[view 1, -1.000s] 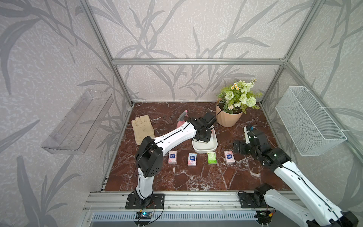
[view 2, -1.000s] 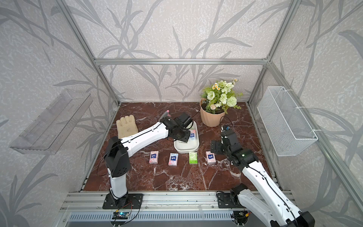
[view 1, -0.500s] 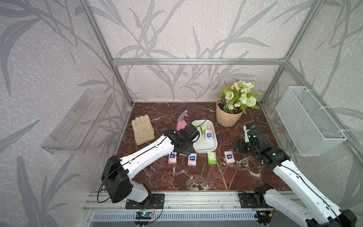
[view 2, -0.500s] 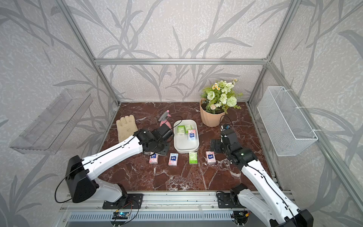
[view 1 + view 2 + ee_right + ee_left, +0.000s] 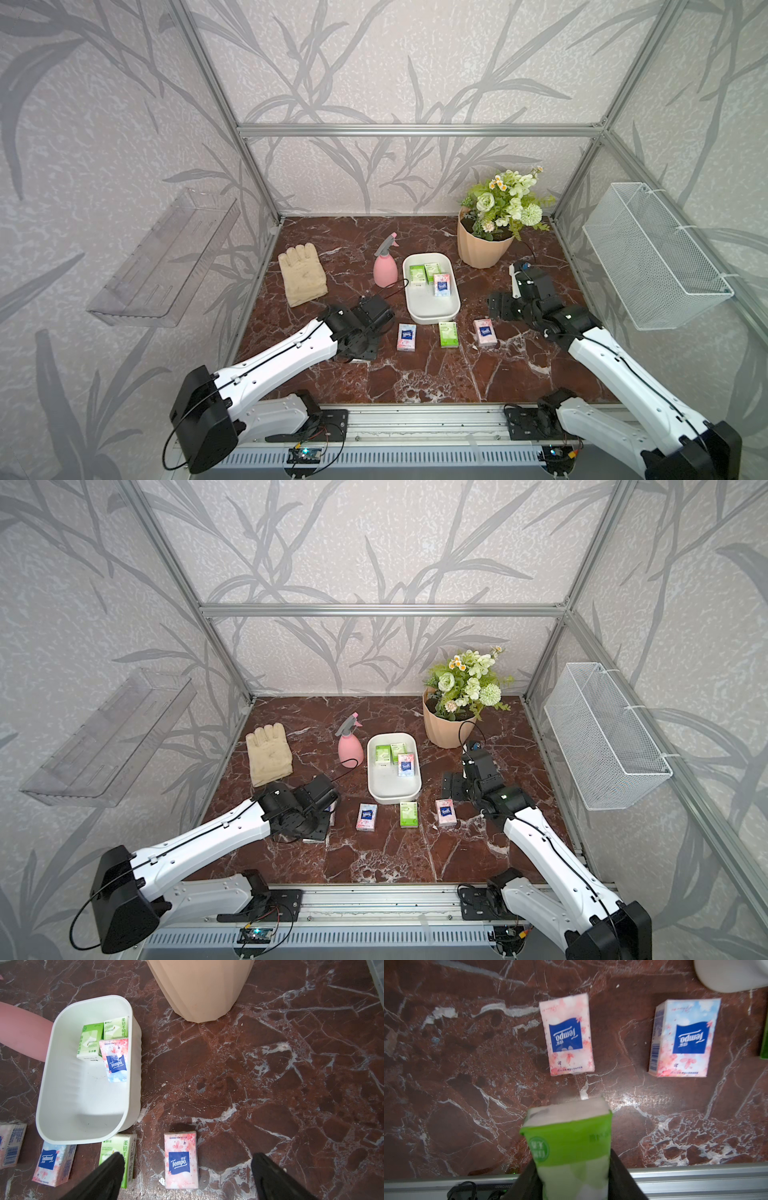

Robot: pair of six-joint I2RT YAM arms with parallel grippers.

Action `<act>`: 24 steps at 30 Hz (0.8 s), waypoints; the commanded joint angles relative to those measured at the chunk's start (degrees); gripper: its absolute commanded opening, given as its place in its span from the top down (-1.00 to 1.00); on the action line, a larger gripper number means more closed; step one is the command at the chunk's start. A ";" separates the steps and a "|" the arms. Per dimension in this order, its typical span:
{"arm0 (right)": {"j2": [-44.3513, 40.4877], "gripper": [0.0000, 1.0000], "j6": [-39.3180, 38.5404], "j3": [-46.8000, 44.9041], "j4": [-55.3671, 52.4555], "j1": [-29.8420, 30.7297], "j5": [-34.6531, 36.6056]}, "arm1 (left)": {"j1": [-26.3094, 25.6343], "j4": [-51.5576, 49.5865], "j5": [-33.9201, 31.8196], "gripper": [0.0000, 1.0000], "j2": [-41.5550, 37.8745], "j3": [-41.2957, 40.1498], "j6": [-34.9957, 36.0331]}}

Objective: Take the pocket tissues out of the storage box
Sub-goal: Place the pocket tissues at the center of the board.

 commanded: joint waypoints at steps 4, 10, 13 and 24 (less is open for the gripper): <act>-0.79 -0.98 -0.02 1.28 0.58 -0.22 -0.13 | 0.22 4.70 1.56 0.10 0.46 -5.47 -1.51; -1.93 -0.98 0.50 0.83 0.05 -0.19 0.40 | 0.24 10.08 3.03 0.10 1.08 -10.72 -2.21; -1.95 -0.98 0.50 0.94 -0.20 -0.24 0.53 | 0.24 11.96 3.99 0.10 1.59 -12.27 -2.22; -1.15 -0.98 0.90 1.57 -0.43 -0.20 0.84 | 0.25 13.51 3.69 -0.06 3.29 -13.91 -0.65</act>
